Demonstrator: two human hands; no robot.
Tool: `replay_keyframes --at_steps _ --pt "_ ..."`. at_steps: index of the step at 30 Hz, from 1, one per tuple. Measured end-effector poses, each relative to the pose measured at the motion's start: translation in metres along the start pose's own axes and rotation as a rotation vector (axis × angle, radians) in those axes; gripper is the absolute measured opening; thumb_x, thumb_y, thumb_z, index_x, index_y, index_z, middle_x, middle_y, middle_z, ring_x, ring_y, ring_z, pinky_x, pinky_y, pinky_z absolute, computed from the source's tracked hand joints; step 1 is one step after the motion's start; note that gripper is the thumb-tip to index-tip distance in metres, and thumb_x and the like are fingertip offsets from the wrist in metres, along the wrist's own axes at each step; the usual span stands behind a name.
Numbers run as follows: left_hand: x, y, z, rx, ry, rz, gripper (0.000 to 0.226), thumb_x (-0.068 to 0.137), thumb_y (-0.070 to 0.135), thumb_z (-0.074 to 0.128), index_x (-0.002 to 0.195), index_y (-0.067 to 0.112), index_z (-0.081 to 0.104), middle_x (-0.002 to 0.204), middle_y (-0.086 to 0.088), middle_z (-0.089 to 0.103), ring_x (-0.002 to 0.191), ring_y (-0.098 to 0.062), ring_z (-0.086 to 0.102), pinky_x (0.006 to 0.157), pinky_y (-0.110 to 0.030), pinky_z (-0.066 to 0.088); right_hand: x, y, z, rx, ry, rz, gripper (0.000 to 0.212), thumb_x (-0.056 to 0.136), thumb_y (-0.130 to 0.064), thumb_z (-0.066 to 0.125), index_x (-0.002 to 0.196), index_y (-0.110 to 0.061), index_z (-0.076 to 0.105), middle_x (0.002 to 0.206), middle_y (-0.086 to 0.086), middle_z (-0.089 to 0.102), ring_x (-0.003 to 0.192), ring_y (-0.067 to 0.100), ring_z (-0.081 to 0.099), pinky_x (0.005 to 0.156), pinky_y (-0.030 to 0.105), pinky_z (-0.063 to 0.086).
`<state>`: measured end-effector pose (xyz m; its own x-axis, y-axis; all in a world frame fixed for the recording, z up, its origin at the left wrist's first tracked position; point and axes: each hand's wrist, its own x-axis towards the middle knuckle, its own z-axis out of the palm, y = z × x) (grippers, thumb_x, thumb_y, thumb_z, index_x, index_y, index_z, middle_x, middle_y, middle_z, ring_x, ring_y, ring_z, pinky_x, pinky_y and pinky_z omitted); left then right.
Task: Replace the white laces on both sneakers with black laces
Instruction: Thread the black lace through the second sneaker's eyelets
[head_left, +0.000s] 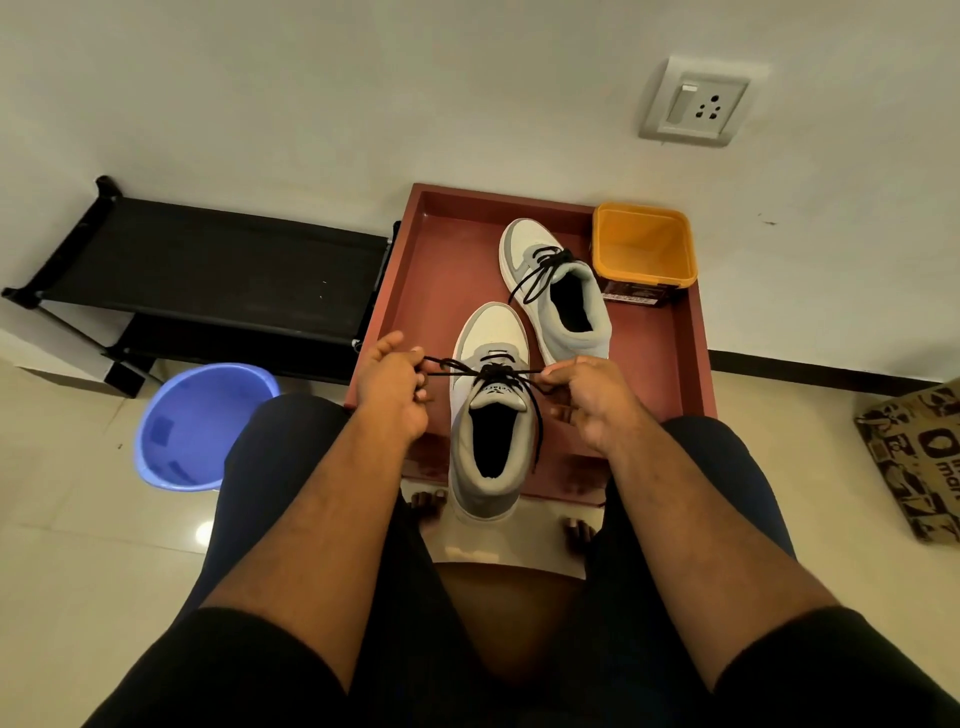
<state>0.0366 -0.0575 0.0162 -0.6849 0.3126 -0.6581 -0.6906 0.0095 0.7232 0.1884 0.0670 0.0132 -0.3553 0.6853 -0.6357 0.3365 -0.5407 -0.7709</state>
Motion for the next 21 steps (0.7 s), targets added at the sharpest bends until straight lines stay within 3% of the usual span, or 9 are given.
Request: replay_keyframes --at_steps 7,12,15,17,19,21 --pt "0.002 -0.003 -0.001 -0.156 0.153 -0.017 0.038 0.091 -0.014 0.041 0.111 0.017 0.048 0.08 -0.009 0.056 0.053 -0.01 0.049 0.039 -0.019 0.033 0.016 0.012 -0.002 0.168 0.218 0.049 0.021 0.092 0.004 0.052 0.077 -0.01 0.055 0.069 0.006 0.054 0.054 0.012 0.051 0.042 0.023 0.048" --pt "-0.004 -0.006 -0.002 -0.115 0.154 -0.039 0.03 0.092 -0.013 0.043 0.099 0.015 0.049 0.08 -0.01 0.057 0.054 -0.012 0.051 0.037 -0.019 0.035 0.016 0.017 0.0 0.194 0.327 -0.011 0.024 0.092 0.006 0.045 0.077 -0.01 0.055 0.074 0.007 0.055 0.055 0.012 0.05 0.041 0.021 0.049" --pt "-0.016 -0.002 -0.004 0.298 0.124 0.033 0.017 0.098 0.011 0.051 0.115 0.012 0.051 0.088 -0.008 0.057 0.062 -0.015 0.052 0.048 -0.025 0.043 0.006 0.019 -0.003 0.041 0.262 -0.112 0.007 0.093 -0.007 0.055 0.091 -0.014 0.056 0.09 0.011 0.06 0.067 0.016 0.056 0.057 0.027 0.052" --pt "-0.021 -0.001 -0.01 0.772 0.102 0.287 0.04 0.095 0.033 0.057 0.13 0.017 0.046 0.12 -0.009 0.049 0.092 -0.019 0.054 0.075 -0.031 0.049 -0.005 0.023 -0.006 -0.139 0.145 -0.202 0.032 0.087 -0.024 0.069 0.112 -0.024 0.049 0.103 0.006 0.061 0.081 0.016 0.058 0.068 0.032 0.051" --pt "-0.03 0.0 -0.014 1.065 -0.034 0.586 0.056 0.087 0.037 0.066 0.136 0.025 0.042 0.14 -0.006 0.035 0.121 -0.023 0.043 0.098 -0.039 0.043 -0.019 0.027 -0.005 -0.274 0.015 -0.305 0.055 0.081 -0.028 0.076 0.125 -0.029 0.044 0.11 -0.003 0.058 0.091 0.013 0.058 0.075 0.031 0.051" --pt "-0.037 -0.006 -0.015 1.276 -0.235 0.641 0.072 0.077 0.035 0.076 0.138 0.032 0.038 0.145 -0.004 0.028 0.128 -0.028 0.038 0.104 -0.044 0.041 -0.029 0.035 0.001 -0.405 -0.065 -0.38 0.063 0.077 -0.021 0.08 0.13 -0.021 0.046 0.112 -0.009 0.054 0.103 0.009 0.053 0.085 0.025 0.048"
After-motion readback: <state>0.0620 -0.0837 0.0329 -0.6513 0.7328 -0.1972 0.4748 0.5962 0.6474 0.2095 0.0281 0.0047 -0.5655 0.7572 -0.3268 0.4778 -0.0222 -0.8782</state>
